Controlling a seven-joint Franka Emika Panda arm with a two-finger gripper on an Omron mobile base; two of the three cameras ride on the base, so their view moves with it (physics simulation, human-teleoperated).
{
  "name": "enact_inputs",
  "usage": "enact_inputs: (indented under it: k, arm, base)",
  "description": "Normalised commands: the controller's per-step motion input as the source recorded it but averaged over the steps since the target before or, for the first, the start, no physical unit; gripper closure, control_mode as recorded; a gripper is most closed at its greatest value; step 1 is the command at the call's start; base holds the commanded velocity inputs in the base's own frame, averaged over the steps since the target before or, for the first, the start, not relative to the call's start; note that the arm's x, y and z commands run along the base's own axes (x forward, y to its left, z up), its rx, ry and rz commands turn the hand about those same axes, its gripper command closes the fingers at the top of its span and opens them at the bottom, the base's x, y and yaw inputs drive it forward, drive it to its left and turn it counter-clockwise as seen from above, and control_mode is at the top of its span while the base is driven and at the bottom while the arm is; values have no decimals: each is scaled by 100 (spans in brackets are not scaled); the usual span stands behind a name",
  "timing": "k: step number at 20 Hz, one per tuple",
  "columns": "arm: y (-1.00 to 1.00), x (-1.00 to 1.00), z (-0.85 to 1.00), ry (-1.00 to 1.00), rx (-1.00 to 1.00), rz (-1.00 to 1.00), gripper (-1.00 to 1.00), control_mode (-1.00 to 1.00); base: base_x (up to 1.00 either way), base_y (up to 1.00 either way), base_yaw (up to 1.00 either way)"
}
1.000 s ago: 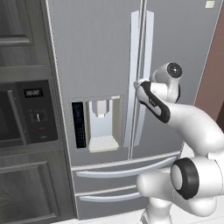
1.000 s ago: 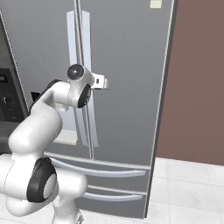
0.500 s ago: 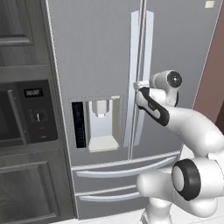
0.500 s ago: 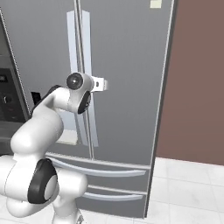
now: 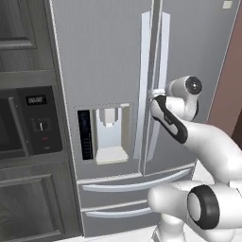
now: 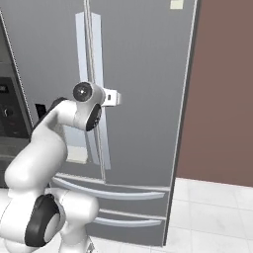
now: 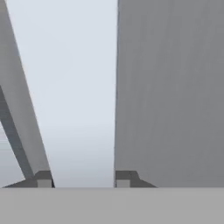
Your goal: Retrieve a lemon from the fridge and place it on the cutting board with the fish.
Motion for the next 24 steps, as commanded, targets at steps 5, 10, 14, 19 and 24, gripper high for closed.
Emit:
enact_inputs:
  k: [5, 10, 14, 19, 24]
  arm:
    - [-53, -100, 16, 0, 2, 0, 100, -100]
    - [-91, -100, 21, 4, 10, 7, 100, -100]
    - [-92, -100, 27, 7, 9, 10, 100, -100]
    - [-85, -100, 15, 5, 7, 5, 100, -100]
    - [-78, -89, 0, 7, 0, 0, 100, -100]
  base:
    - [0, 0, 0]
    - [0, 0, 0]
    - [0, 0, 0]
    - [0, 0, 0]
    - [0, 0, 0]
